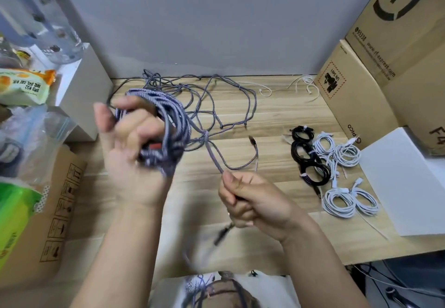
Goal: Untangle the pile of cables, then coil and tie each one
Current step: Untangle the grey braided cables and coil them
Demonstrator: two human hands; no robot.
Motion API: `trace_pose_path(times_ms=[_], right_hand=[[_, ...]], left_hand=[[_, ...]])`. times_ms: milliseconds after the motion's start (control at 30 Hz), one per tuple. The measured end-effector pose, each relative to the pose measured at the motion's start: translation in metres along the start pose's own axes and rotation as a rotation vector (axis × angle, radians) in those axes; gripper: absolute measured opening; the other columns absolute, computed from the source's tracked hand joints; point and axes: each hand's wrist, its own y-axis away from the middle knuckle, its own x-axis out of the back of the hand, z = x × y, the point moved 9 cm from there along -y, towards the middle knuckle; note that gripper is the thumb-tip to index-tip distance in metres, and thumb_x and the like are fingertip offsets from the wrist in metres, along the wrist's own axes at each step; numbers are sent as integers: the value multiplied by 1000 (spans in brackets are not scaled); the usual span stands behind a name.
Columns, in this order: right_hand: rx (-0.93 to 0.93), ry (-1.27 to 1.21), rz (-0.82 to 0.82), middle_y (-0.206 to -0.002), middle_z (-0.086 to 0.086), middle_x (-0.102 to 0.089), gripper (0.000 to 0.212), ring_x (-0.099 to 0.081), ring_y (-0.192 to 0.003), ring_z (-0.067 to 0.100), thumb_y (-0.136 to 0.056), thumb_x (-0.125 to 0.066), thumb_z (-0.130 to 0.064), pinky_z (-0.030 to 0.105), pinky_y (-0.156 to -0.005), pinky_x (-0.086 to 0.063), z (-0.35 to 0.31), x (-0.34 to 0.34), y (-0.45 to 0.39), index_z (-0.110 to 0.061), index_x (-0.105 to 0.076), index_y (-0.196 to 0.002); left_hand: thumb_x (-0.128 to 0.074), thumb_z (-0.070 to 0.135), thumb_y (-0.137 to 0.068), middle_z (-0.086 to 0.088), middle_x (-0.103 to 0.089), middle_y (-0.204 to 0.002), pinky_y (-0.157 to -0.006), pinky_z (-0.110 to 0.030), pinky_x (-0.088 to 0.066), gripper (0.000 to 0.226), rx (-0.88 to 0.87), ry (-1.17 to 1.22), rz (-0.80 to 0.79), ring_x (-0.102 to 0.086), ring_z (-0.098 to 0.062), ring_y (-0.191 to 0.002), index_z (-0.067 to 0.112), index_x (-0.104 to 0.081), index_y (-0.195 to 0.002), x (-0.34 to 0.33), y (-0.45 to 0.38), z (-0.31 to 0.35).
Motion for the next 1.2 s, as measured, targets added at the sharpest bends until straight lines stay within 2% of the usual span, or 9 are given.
trace_pose_path(times_ms=[100,200,300,500,633,733,867,967,1200], right_hand=[[-60,244,33,-42,-11,-26,41,-18,-35,0,-93,-43,-42,14,-38,-13,10,-7,-1,-18,-41,-60],[-34,508,51,-40,-14,-33,39,-25,-35,-1,-100,-40,-27,13,-38,-19,3,-14,0,-17,-41,-62],[4,679,111,-47,-8,-39,38,-33,-43,5,-97,-50,-32,21,-46,-28,-1,-9,6,-22,-48,-60],[202,624,225,-55,0,-42,33,-35,-54,11,-80,-59,-41,27,-52,-26,-33,2,19,-17,-57,-58],[329,588,378,-49,-7,-50,25,-39,-49,4,-81,-72,-25,20,-47,-32,-52,19,27,-11,-66,-61],[362,648,488,-60,13,-67,14,-52,-55,19,-70,-79,-30,33,-50,-44,-59,32,30,-19,-72,-66],[477,696,618,-60,-7,-68,19,-55,-53,6,-66,-82,-18,24,-53,-43,-74,41,37,-29,-69,-57],[514,648,624,-57,-5,-65,11,-48,-52,4,-59,-79,-28,18,-51,-37,-74,44,35,-31,-70,-55],[338,256,520,-42,-9,-45,16,-36,-39,4,-61,-67,-29,13,-42,-32,-57,58,24,-14,-63,-58]], left_hand=[[-58,19,-89,-11,-48,-52,-63,-29,-46,21,-49,-240,122,-45,-22,-45,-1,-52,-92,30,-8,19],[-36,33,-98,7,-41,-48,-63,-21,-49,29,-288,-863,365,-40,-8,-41,10,-51,-90,57,-1,35],[-39,32,-96,8,-41,-47,-58,-19,-45,26,-368,-1273,410,-38,-9,-42,11,-53,-89,63,4,35],[-56,25,-91,1,-43,-49,-41,-14,-30,23,-19,-1925,339,-35,-8,-41,4,-58,-80,77,9,23],[-48,65,-82,2,-45,-41,-46,-19,-32,53,541,-1886,157,-38,-15,-40,15,-56,-65,104,21,-2],[-46,84,-67,2,-41,-39,-52,-27,-36,67,795,-1736,22,-37,-18,-44,20,-64,-70,108,34,-19],[-69,63,-69,6,-42,-42,-57,-26,-45,56,1015,-1520,-102,-35,-11,-38,9,-59,-79,102,45,-37],[-68,31,-77,6,-41,-40,-56,-25,-45,16,1006,-1397,-161,-33,-11,-36,18,-60,-71,91,46,-43],[-55,23,-91,3,-37,-42,-61,-22,-46,15,769,-1015,-338,-34,-17,-33,18,-63,-80,59,40,-43]])
